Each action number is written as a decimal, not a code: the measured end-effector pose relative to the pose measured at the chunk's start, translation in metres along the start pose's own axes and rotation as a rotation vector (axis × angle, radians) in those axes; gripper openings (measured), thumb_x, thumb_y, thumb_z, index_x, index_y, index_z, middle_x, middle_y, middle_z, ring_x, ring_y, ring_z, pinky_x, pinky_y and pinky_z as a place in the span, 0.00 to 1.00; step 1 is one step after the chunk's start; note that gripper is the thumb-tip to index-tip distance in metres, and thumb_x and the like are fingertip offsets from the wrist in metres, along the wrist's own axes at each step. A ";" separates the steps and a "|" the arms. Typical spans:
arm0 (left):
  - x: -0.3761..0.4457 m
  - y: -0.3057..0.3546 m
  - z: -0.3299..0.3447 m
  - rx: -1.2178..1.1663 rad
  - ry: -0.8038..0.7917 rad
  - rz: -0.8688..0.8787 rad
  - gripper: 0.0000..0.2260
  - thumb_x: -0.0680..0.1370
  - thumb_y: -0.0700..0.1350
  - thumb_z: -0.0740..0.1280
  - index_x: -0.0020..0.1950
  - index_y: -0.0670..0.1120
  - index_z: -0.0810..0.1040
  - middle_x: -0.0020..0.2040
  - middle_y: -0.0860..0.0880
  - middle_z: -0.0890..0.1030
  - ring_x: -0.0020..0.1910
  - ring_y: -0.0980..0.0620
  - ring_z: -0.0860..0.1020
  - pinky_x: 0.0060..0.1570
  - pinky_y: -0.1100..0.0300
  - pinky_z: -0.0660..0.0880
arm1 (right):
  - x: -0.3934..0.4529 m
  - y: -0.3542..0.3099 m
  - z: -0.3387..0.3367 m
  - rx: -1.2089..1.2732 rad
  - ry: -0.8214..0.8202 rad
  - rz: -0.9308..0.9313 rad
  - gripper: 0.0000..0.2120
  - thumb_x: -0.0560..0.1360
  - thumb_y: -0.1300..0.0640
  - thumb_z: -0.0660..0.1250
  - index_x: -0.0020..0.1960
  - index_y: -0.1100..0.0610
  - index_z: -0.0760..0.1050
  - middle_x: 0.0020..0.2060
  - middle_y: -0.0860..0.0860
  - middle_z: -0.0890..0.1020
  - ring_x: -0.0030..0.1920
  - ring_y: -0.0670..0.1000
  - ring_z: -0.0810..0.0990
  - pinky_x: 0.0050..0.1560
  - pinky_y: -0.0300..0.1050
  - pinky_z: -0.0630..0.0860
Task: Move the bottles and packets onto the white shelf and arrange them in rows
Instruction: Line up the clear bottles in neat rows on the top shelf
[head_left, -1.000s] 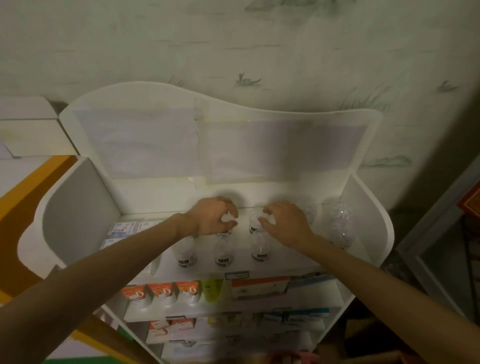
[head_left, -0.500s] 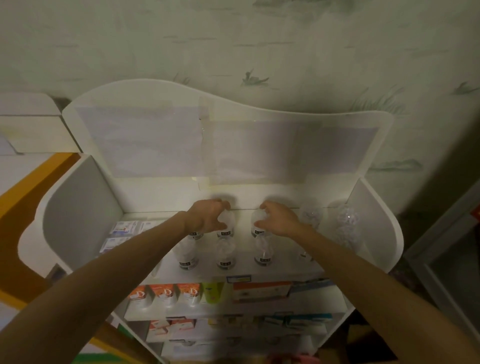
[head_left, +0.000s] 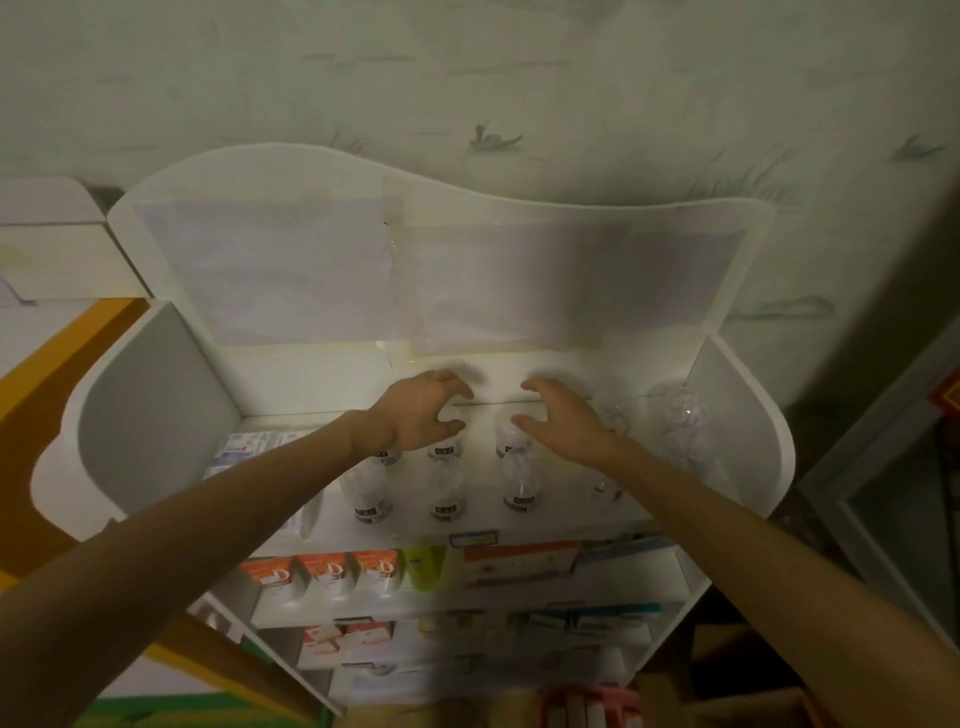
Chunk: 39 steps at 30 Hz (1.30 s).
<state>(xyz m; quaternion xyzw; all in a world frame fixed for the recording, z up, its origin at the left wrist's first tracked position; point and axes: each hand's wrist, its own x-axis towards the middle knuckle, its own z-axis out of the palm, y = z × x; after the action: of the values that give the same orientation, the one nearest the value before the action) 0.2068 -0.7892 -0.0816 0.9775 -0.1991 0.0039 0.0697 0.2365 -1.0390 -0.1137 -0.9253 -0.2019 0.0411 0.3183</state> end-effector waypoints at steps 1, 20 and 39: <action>-0.002 0.004 -0.001 -0.026 -0.016 0.029 0.21 0.78 0.55 0.67 0.69 0.52 0.74 0.68 0.54 0.74 0.61 0.53 0.75 0.55 0.58 0.73 | -0.006 0.000 -0.002 -0.025 0.041 -0.052 0.24 0.78 0.47 0.67 0.71 0.52 0.68 0.69 0.49 0.71 0.67 0.50 0.71 0.65 0.48 0.71; -0.030 0.013 0.021 0.009 -0.333 0.037 0.29 0.72 0.61 0.73 0.69 0.50 0.73 0.64 0.51 0.77 0.61 0.49 0.76 0.61 0.53 0.74 | -0.049 0.004 0.006 -0.230 -0.104 -0.216 0.29 0.69 0.39 0.73 0.66 0.50 0.74 0.60 0.46 0.72 0.49 0.46 0.76 0.48 0.43 0.75; -0.031 0.017 0.019 0.017 -0.316 0.042 0.27 0.73 0.66 0.68 0.67 0.53 0.75 0.64 0.54 0.76 0.60 0.51 0.75 0.59 0.54 0.74 | -0.049 -0.003 0.000 -0.213 -0.089 -0.209 0.28 0.68 0.33 0.70 0.62 0.48 0.77 0.54 0.41 0.74 0.48 0.44 0.76 0.46 0.43 0.75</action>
<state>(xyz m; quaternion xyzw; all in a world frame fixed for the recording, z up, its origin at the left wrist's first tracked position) 0.1712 -0.7953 -0.0997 0.9622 -0.2277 -0.1467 0.0292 0.1904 -1.0568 -0.1144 -0.9251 -0.3142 0.0273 0.2117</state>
